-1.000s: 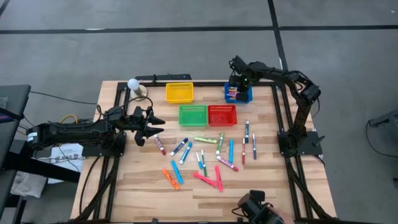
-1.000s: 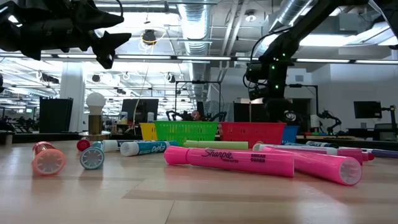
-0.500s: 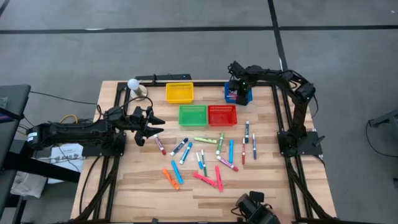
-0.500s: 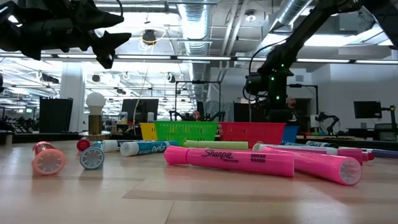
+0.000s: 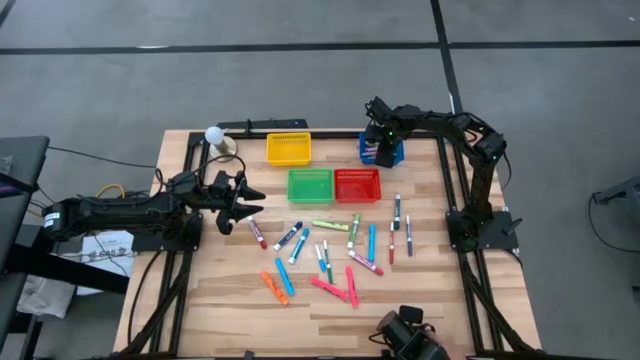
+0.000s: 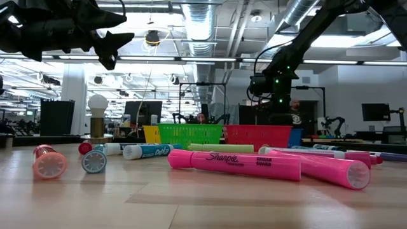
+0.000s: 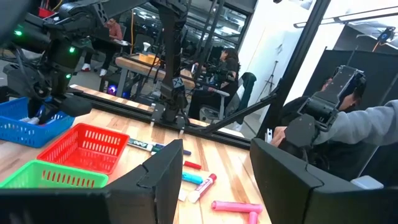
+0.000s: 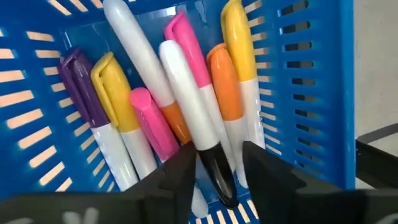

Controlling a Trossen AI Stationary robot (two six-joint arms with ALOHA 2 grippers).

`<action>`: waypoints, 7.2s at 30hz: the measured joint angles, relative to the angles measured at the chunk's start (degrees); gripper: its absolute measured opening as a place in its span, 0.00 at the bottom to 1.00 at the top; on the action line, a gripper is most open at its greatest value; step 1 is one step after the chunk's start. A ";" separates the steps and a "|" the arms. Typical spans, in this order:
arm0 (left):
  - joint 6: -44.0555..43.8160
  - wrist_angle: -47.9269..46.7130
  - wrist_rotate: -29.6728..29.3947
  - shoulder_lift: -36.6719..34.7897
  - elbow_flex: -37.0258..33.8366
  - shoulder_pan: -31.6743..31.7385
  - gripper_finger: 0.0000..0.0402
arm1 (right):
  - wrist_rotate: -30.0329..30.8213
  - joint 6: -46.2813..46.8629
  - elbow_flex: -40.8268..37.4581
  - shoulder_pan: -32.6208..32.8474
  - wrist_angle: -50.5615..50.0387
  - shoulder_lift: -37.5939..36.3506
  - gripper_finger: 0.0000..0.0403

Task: Pick & Place Markers
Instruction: Put the black highlighter into the blue bin, then put the blue highlighter into the blue bin

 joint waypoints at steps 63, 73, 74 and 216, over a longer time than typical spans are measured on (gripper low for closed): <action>-1.06 0.62 0.00 0.00 -0.02 0.00 0.46 | -12.89 37.32 29.54 29.32 -26.14 -23.20 0.43; -10.70 2.00 0.02 0.01 -0.02 -0.02 0.46 | -4.66 45.39 18.03 37.88 -15.63 -26.76 0.42; -10.98 2.27 0.02 -0.01 -0.02 -0.02 0.46 | -4.67 45.71 16.77 38.33 -15.01 -27.05 0.42; -84.47 -21.25 -50.13 62.91 54.51 -37.27 0.46 | -5.20 56.30 -54.84 44.87 17.42 -110.75 0.41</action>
